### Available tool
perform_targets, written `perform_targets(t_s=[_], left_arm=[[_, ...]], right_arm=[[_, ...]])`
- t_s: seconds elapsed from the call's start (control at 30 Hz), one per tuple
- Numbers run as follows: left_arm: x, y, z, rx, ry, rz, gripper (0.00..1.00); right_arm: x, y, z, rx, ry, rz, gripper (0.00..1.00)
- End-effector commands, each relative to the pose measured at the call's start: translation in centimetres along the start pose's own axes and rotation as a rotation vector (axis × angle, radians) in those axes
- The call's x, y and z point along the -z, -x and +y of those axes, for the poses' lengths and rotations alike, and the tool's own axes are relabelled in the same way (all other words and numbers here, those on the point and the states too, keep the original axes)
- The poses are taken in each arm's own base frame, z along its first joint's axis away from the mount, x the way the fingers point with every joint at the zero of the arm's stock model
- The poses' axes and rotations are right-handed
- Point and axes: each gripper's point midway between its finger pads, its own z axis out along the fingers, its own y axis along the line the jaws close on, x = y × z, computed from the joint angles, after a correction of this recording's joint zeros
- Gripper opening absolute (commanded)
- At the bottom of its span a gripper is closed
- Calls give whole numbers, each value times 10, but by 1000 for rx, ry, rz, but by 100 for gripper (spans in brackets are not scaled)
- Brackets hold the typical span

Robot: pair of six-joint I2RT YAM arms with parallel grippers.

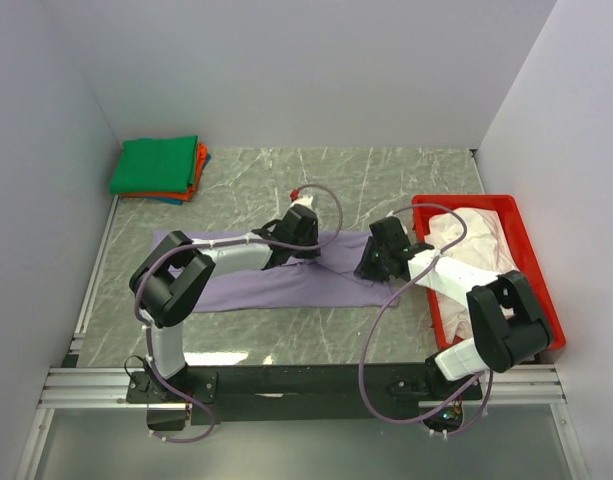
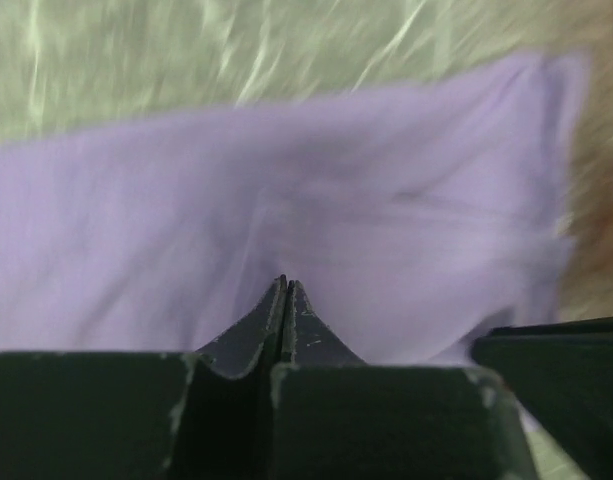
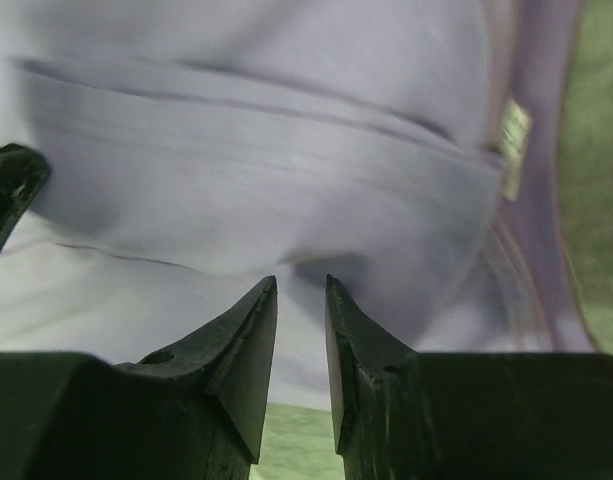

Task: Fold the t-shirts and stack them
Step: Fold the tshirt

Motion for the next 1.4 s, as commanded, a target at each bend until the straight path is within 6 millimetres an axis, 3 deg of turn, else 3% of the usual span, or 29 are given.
perform_targets(t_s=[0.0,0.23,0.47,0.5,0.57,0.67,0.8,0.83,0.97,1.0,1.13,1.37], left_arm=[[-4,-22,9,11,3,32,1],[-3,-45,28,5,47,73,1],[10,-21,22,-22,54,25,4],[15,-14,19,-24,54,14,7],[27,2,17,-15,79,-19,23],[42,12,41,12,214,-55,44],[70,8,59,66,263,-76,57],[74,-5,68,67,275,-59,59],[100,-15,77,125,271,-75,55],[103,-29,87,142,289,-57,54],[114,-47,108,160,346,-56,49],[113,-81,128,133,386,1,43]], right_arm=[[-5,-3,-1,-34,21,-16,33],[-7,-16,-26,-51,-40,-1,33],[6,-7,-24,-53,-22,-28,33],[11,-4,-20,-50,-9,-39,33],[22,3,-16,-43,5,-68,33],[42,17,-10,-49,21,-138,34],[58,30,0,-49,53,-213,39],[60,33,5,-52,62,-219,39],[44,31,19,-32,45,-171,40],[42,36,27,-32,57,-176,39],[21,35,39,-29,64,-131,39],[-19,33,16,-25,-46,-64,39]])
